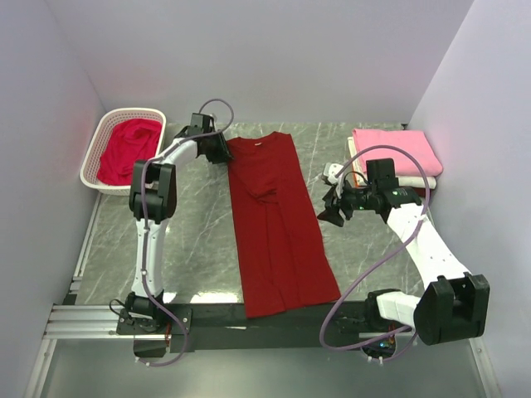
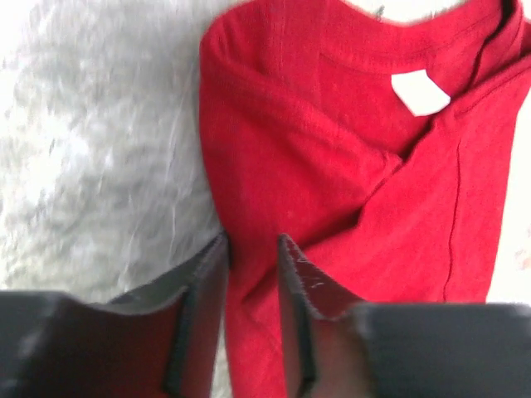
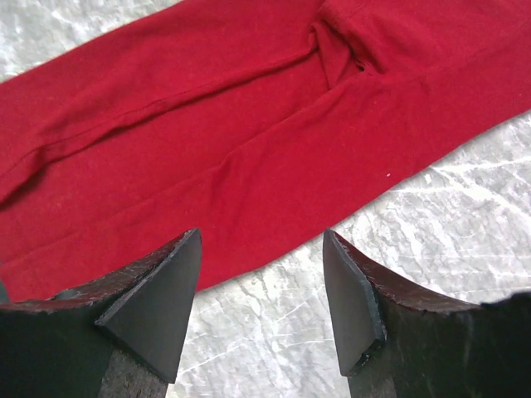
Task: Fold and stack the t-shirts
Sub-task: Fold the tshirt
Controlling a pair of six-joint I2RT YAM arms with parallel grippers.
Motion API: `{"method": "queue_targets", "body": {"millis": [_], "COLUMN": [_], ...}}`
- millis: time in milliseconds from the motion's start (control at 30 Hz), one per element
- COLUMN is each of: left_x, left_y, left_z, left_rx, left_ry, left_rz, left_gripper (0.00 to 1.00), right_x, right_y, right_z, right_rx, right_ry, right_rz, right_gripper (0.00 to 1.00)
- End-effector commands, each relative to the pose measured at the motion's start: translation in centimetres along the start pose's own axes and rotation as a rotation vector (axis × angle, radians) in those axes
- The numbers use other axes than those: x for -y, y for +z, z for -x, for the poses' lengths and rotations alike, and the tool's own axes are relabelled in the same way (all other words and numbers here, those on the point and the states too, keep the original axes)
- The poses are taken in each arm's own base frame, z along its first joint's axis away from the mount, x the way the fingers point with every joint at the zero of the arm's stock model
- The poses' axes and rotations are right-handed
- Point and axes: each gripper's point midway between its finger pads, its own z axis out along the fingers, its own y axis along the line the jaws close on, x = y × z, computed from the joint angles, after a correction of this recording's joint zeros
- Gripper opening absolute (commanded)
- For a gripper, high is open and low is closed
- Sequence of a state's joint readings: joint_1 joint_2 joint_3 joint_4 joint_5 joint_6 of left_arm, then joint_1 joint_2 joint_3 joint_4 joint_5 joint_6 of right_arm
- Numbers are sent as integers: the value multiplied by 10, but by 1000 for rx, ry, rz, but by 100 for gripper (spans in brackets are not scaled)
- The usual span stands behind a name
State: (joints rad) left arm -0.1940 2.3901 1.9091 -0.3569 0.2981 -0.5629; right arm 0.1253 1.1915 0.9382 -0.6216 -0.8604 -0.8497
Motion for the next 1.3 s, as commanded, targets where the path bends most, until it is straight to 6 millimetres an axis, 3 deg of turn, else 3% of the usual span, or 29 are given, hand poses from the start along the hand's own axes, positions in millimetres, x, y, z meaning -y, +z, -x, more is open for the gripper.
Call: {"method": "queue_targets", "body": {"millis": [0, 133, 433, 533, 567, 667, 700, 767, 800, 833, 867, 900, 933, 967, 1000, 1033, 1067, 1100, 1133, 1167, 1200, 1233, 1267], "left_x": [-16, -31, -48, -50, -48, -36, -31, -14, -23, 4, 14, 9, 37, 51, 44, 82, 93, 89, 104, 113, 105, 123, 127], "left_y": [15, 25, 17, 18, 19, 7, -2, -43, -53, -105, -128, -141, -198, -221, -216, -263, -273, -269, -295, -303, -297, -315, -315], "left_z": [-16, -3, 69, 81, 81, 86, 90, 112, 107, 132, 141, 129, 140, 140, 106, 91, 71, 38, 22, -4, -31, -54, -70], "left_rx": [-68, -34, 147, 158, 148, 132, 143, 225, 238, 341, 396, 389, 487, 540, 482, 524, 502, 434, 443, 380, 320, 334, 342], "left_ry": [-4, -47, -152, -162, -153, -97, -46, 31, 95, 158, 211, 294, 348, 394, 427, 489, 515, 517, 550, 576, 576, 639, 688], "left_rz": [61, 104, 108, 66, 51, 6, -4, -2, 51, 41, 47, 82, 74, 42, 9, -148, -240, -300, -371, -474, -491, -534, -515], "left_gripper": [27, 1, 0, 0, 2, 30, 43, 55, 64, 67, 70, 75, 78, 86, 94, 99, 100, 99, 99, 100, 99, 99, 99], "right_x": [-3, -5, 4, 9, 11, 12, 9, 1, -9, -14, -21, -32, -42, -51, -62, -75, -81, -91, -98, -101, -105, -109, -111], "right_y": [-7, -9, -7, -5, -5, -3, -2, -1, -1, 1, 1, 5, 7, 9, 16, 22, 23, 35, 38, 38, 40, 40, 38], "right_z": [12, 14, 4, -3, -6, -12, -14, -17, -20, -26, -28, -31, -43, -45, -46, -65, -65, -60, -76, -72, -70, -67, -62], "right_rx": [52, 59, 28, 0, -15, -34, -36, -42, -43, -49, -54, -61, -79, -80, -78, -123, -130, -125, -172, -162, -153, -138, -121], "right_ry": [12, 22, 65, 86, 95, 93, 90, 42, 34, -39, -82, -127, -193, -248, -318, -346, -401, -491, -480, -509, -521, -521, -529], "right_rz": [6, 14, -11, -20, -26, -15, 0, 47, 87, 115, 140, 182, 217, 236, 267, 290, 281, 291, 287, 271, 272, 271, 267], "right_gripper": [67, 67, 66, 67, 67, 67, 67, 67, 69, 70, 70, 72, 73, 77, 84, 85, 85, 86, 86, 86, 86, 85, 85]}}
